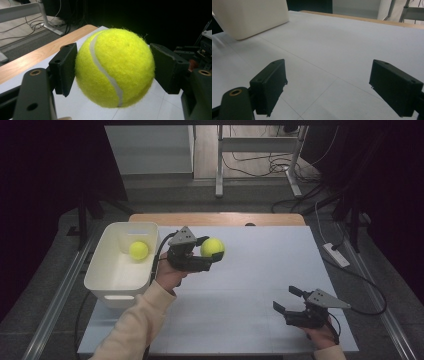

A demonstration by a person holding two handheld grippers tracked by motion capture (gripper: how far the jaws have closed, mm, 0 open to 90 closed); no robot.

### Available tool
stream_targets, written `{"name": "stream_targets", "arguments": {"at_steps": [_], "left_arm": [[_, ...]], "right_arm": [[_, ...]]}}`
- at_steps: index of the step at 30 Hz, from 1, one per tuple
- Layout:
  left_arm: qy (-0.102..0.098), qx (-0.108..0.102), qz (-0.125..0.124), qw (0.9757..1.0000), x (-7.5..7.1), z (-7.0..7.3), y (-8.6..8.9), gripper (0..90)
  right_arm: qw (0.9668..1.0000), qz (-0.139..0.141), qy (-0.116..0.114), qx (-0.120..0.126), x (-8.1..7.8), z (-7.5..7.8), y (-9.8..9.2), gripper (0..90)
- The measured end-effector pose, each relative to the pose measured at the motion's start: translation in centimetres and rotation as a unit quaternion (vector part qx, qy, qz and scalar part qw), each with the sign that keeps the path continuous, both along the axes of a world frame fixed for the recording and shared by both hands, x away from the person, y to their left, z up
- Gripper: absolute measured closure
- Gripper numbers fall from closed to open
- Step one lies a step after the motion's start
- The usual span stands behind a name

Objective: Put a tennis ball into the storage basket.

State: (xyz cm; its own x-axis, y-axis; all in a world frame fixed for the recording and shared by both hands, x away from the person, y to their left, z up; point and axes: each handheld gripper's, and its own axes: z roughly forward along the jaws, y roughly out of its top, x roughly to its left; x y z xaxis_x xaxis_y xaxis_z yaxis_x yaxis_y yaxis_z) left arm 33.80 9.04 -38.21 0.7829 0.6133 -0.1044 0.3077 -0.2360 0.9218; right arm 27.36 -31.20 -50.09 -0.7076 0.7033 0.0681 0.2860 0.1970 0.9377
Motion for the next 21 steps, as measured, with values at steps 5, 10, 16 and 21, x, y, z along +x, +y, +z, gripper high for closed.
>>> {"name": "stream_targets", "arguments": {"at_steps": [5, 10, 16, 21], "left_arm": [[-0.004, 0.004, 0.005, 1.0000, -0.1, 0.3, 0.5, 27.2], [-0.006, 0.002, 0.010, 0.9999, -0.1, 0.4, 0.9, 27.2], [-0.005, 0.002, 0.016, 0.9999, -0.2, 0.5, 1.2, 27.3], [-0.006, 0.000, 0.023, 0.9997, -0.2, 0.6, 1.5, 27.2]], "right_arm": [[1.0000, 0.000, 0.000, 0.000, 0.0, 0.0, 0.0, 13.9], [1.0000, 0.002, 0.000, 0.000, 0.0, 0.0, 0.0, 13.9], [1.0000, 0.000, 0.001, 0.000, 0.0, 0.0, 0.0, 13.9], [1.0000, 0.001, 0.001, 0.000, -0.1, 0.0, 0.0, 13.9]]}}
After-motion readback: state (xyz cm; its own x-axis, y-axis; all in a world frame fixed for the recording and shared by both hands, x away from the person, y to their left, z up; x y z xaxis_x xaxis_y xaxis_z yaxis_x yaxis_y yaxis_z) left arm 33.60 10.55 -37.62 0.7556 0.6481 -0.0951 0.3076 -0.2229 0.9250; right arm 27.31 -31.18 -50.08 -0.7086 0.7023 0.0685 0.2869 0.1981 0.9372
